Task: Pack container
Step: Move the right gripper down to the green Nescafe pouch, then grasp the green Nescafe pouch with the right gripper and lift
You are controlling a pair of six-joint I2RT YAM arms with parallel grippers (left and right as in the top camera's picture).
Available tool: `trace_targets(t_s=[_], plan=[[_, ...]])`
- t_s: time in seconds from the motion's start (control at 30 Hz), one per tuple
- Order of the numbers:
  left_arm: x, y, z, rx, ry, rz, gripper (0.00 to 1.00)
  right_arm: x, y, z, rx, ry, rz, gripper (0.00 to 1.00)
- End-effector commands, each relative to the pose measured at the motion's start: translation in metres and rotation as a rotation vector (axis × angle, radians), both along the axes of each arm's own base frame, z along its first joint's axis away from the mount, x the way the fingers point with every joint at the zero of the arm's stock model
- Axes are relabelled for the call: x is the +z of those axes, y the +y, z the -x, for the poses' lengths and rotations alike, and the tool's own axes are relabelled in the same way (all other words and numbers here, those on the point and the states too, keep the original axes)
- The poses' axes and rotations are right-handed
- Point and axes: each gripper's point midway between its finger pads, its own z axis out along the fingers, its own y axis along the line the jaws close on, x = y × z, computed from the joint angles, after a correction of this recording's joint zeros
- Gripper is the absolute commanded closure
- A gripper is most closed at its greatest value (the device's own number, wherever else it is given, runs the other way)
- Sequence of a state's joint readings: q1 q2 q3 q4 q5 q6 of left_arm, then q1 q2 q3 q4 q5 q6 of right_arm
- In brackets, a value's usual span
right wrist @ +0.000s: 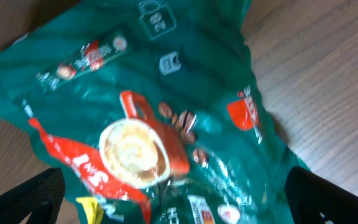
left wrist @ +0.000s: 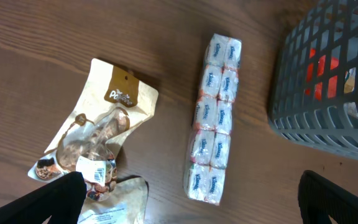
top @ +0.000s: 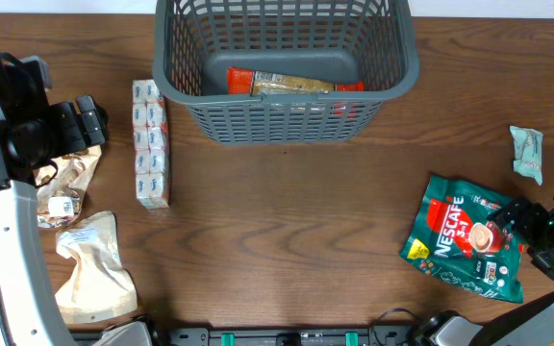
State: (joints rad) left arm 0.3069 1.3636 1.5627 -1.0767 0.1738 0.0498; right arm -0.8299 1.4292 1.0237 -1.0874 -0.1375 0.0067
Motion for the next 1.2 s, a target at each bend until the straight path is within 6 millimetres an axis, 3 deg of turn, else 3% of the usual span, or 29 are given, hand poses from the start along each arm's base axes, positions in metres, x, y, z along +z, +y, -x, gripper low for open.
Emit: trace_targets(t_s=[0.0,0.3,0.57,0.63,0.67,0.7,0.8,0.87,0.9,1.03,1.17], plan=[[0.001,0.0,0.001,-0.006,0.0,-0.002,0.01,-0.012,-0.002,0.003,-0.031,0.033,-0.028,0.01],[0.001,0.0,0.002,-0.008,0.001,-0.004,0.01,-0.051,-0.003,-0.004,-0.03,0.051,-0.084,0.01],[0.001,0.0,0.002,-0.008,0.001,-0.004,0.01,-0.1,0.017,-0.018,-0.045,-0.069,-0.165,0.02],[0.001,0.0,0.002,-0.008,0.001,-0.004,0.01,-0.109,0.02,-0.016,-0.058,-0.069,-0.171,0.13],[0.001,0.0,0.002,-0.008,0.0,-0.004,0.01,-0.113,0.022,-0.015,-0.058,-0.066,-0.174,0.26],[0.001,0.0,0.002,-0.008,0.001,-0.005,0.01,-0.115,0.023,-0.014,-0.059,-0.063,-0.177,0.46],[0.001,0.0,0.002,-0.008,0.001,-0.005,0.01,-0.116,0.023,-0.014,-0.069,-0.064,-0.176,0.79],[0.001,0.0,0.002,-0.008,0.001,-0.005,0.01,-0.116,0.023,-0.014,-0.072,-0.066,-0.174,0.95],[0.001,0.0,0.002,-0.008,0.001,-0.005,0.01,-0.116,0.022,-0.014,-0.078,-0.066,-0.175,0.99],[0.001,0.0,0.002,-0.008,0.001,-0.004,0.01,-0.111,0.024,-0.021,-0.08,-0.098,-0.191,0.99],[0.001,0.0,0.002,-0.009,0.001,-0.005,0.01,-0.092,0.022,-0.031,-0.051,-0.139,-0.158,0.99]])
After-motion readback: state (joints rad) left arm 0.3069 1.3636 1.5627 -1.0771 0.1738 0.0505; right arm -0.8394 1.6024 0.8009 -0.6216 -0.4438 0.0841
